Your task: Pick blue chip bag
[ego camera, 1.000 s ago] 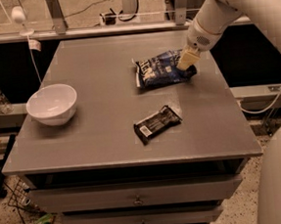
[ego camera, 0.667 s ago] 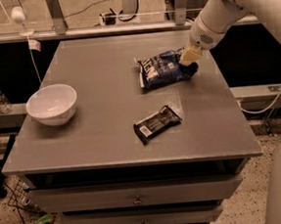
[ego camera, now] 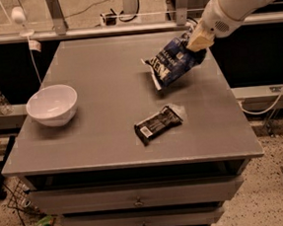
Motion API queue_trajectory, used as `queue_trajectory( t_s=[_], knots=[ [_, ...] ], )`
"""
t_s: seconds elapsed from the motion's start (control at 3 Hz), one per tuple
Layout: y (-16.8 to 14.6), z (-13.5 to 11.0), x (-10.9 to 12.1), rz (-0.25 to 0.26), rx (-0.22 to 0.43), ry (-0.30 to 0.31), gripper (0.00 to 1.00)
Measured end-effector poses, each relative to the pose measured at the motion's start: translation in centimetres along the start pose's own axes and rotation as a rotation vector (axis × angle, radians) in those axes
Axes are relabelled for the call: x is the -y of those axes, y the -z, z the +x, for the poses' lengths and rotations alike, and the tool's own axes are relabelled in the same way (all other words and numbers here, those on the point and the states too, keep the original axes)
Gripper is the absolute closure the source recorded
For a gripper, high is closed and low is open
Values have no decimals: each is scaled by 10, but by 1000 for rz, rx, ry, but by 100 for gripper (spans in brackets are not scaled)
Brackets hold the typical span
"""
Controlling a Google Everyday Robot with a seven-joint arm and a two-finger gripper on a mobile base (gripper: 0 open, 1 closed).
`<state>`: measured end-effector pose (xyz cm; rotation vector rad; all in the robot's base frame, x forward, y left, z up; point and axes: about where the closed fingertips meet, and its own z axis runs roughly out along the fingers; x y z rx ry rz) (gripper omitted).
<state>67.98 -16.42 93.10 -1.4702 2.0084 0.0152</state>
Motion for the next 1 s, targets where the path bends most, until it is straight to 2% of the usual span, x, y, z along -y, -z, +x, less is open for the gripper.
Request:
queue_trajectory(
  t_s=[0.33, 1.0],
  knots=[
    [30, -5, 2, 61, 45, 8, 100],
    [66, -18, 2, 133, 108, 43, 100]
  ],
)
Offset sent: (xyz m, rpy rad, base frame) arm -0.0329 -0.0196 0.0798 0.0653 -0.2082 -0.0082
